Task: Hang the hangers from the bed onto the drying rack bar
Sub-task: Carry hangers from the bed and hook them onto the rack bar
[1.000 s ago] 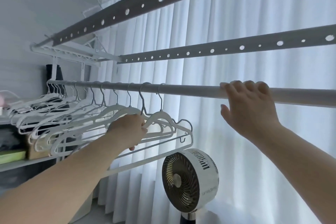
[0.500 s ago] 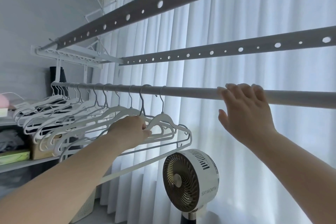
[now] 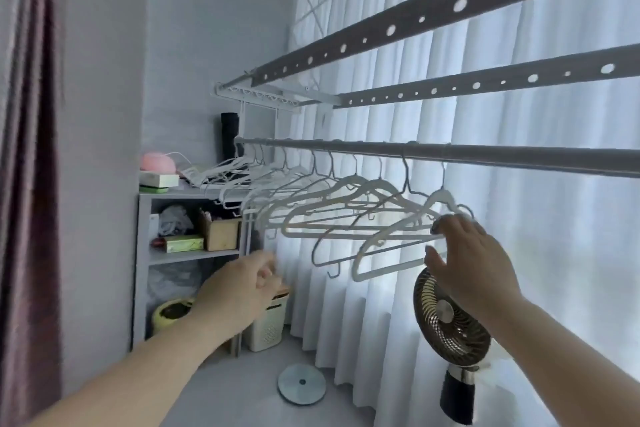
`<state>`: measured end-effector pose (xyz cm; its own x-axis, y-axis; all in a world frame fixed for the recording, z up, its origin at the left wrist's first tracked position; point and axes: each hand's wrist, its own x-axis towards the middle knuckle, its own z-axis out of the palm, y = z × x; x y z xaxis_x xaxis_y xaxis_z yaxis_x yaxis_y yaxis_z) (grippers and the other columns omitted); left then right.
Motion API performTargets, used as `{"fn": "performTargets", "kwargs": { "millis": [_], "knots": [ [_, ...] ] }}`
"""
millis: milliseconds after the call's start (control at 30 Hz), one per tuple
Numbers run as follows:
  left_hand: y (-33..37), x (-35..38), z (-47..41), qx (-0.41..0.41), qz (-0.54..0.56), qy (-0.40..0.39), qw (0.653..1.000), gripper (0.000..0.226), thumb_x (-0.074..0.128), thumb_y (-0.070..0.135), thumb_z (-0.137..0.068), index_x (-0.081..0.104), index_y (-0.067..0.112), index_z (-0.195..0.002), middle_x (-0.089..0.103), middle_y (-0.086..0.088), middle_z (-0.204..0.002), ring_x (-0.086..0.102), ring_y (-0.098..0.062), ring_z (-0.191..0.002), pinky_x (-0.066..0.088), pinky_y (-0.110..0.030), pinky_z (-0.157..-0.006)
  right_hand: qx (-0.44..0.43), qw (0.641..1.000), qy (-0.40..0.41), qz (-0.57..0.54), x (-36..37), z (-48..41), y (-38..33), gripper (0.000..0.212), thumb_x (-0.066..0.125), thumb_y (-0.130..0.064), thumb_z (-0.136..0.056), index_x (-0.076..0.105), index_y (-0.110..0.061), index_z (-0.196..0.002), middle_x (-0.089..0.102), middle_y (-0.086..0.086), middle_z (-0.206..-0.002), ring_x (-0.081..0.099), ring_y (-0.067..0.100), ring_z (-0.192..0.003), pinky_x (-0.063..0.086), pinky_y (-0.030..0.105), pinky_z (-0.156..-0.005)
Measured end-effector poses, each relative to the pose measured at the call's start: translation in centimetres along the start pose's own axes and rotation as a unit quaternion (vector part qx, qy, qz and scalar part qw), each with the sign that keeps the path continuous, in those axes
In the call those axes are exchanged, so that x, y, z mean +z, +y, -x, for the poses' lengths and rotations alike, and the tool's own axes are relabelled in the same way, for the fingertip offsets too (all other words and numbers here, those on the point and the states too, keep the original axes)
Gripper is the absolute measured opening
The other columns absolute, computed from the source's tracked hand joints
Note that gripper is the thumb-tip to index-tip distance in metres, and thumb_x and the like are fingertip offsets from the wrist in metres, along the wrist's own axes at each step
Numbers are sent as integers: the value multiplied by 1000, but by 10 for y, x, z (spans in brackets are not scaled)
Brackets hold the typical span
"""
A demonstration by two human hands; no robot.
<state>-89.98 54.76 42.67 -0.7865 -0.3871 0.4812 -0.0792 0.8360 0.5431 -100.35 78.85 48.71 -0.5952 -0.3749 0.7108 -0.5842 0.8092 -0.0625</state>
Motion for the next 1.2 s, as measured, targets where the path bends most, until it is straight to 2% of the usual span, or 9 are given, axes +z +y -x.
{"fn": "performTargets", "kwargs": {
  "millis": [67, 133, 267, 367, 533, 633, 933, 1033, 1200],
  "knots": [
    [-61, -23, 45, -93, -3, -15, 996, 11, 48, 25, -93, 56, 30, -98, 58, 10, -91, 56, -11, -87, 43, -20, -70, -5, 997, -46, -69, 19, 14, -51, 19, 44, -27, -92, 47, -17, -108, 57, -4, -109, 52, 17, -98, 35, 29, -74],
    [-118, -49, 96, -188, -7, -26, 982, 22, 47, 20, -93, 54, 31, -75, 61, 12, -77, 58, -11, -76, 42, -20, -65, -29, 989, -82, -117, 38, 29, -104, 14, 40, -31, -94, 45, -20, -101, 57, -7, -96, 49, 14, -85, 33, 27, -67],
    [-204, -102, 216, -371, -19, -4, 928, 33, 49, 13, -90, 53, 30, -63, 61, 11, -58, 55, -6, -59, 44, -21, -61, -125, 967, -186, -119, 74, 75, -215, 22, 36, -33, -95, 49, -20, -108, 65, -2, -102, 62, 25, -94, 47, 30, -76],
    [-243, -151, 293, -443, -31, 51, 894, 36, 49, 10, -90, 51, 29, -60, 57, 13, -49, 56, -6, -59, 43, -18, -57, -207, 933, -253, -150, 98, 115, -297, 14, 36, -28, -95, 46, -20, -92, 64, 1, -96, 61, 25, -89, 44, 29, -70],
    [-292, -212, 393, -532, -24, 157, 832, 34, 47, 8, -91, 51, 29, -65, 61, 10, -63, 56, -10, -59, 46, -24, -67, -388, 820, -375, -189, 124, 193, -432, 10, 34, -22, -93, 38, -22, -84, 50, -1, -85, 45, 24, -76, 28, 29, -54],
    [-315, -233, 444, -574, -27, 183, 798, 32, 46, 11, -92, 50, 30, -67, 60, 11, -65, 55, -9, -61, 41, -20, -63, -450, 776, -390, -208, 133, 226, -509, 11, 33, -21, -94, 37, -21, -84, 48, -1, -83, 42, 22, -74, 28, 30, -56],
    [-407, -302, 554, -713, -55, 257, 650, 32, 46, 14, -91, 49, 32, -65, 62, 7, -67, 59, -19, -73, 43, -25, -71, -523, 678, -464, -229, 193, 278, -718, 11, 32, -21, -95, 41, -25, -90, 47, -5, -91, 41, 16, -81, 29, 20, -66],
    [-440, -327, 570, -745, -75, 250, 613, 32, 41, 13, -93, 46, 28, -66, 60, -2, -79, 53, -22, -76, 34, -25, -62, -534, 646, -496, -227, 205, 286, -778, 25, 34, -23, -95, 52, -25, -112, 58, -4, -106, 51, 17, -88, 32, 18, -69],
    [-489, -340, 587, -776, -106, 224, 580, 27, 35, 19, -98, 59, 14, -110, 62, -3, -115, 57, -19, -105, 38, -23, -75, -552, 598, -536, -224, 230, 313, -864, 32, 37, -24, -95, 46, -25, -126, 56, -7, -127, 54, 12, -115, 43, 20, -88]
  ]
}}
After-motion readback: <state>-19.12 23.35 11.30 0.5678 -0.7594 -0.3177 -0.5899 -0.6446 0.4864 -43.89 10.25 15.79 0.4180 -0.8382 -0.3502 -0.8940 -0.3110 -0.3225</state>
